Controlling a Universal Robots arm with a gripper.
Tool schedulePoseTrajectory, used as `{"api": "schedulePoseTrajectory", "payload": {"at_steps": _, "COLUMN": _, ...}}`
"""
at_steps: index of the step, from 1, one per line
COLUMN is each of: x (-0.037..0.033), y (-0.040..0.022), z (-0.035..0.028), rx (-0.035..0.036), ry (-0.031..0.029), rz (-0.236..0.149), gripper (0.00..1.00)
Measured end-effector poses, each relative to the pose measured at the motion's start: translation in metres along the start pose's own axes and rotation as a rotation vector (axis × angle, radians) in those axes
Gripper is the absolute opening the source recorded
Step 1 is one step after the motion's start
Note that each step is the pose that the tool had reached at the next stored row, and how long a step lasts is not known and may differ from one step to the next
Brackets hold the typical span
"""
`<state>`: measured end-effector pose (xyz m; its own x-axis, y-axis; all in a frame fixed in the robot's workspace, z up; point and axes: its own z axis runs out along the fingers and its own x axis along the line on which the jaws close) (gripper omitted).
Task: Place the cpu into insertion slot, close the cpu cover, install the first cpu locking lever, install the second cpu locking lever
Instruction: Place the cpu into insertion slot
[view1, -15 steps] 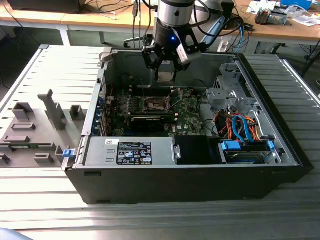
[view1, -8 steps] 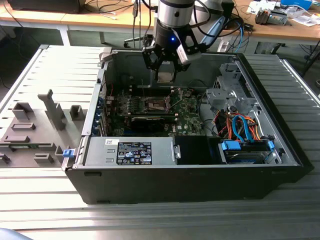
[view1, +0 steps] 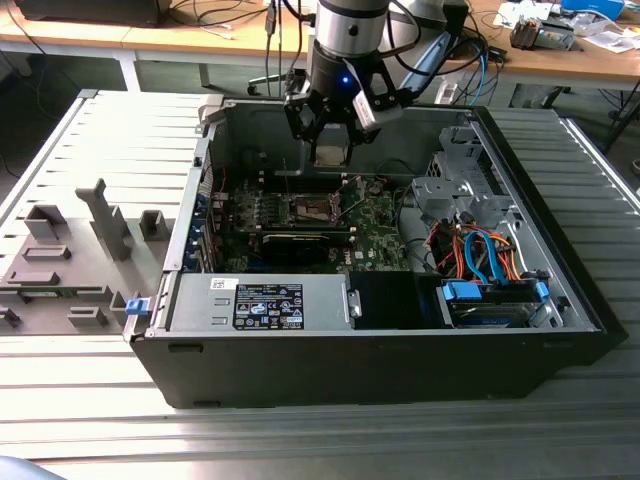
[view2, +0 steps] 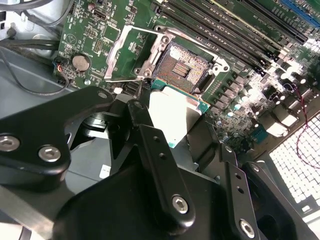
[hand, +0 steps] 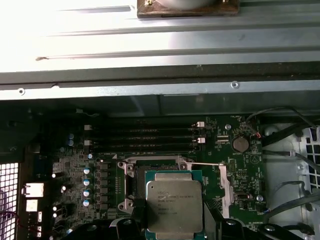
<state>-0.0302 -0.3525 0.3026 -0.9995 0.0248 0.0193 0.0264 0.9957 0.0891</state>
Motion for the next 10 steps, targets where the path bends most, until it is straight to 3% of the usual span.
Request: {"api": "schedulePoseTrajectory", "payload": {"at_steps": 10, "x": -0.0001, "y": -0.0008, "z": 0.0029, "rx": -0.0001, "ry": 0.0, "rz": 0.0, "gripper": 0.54}}
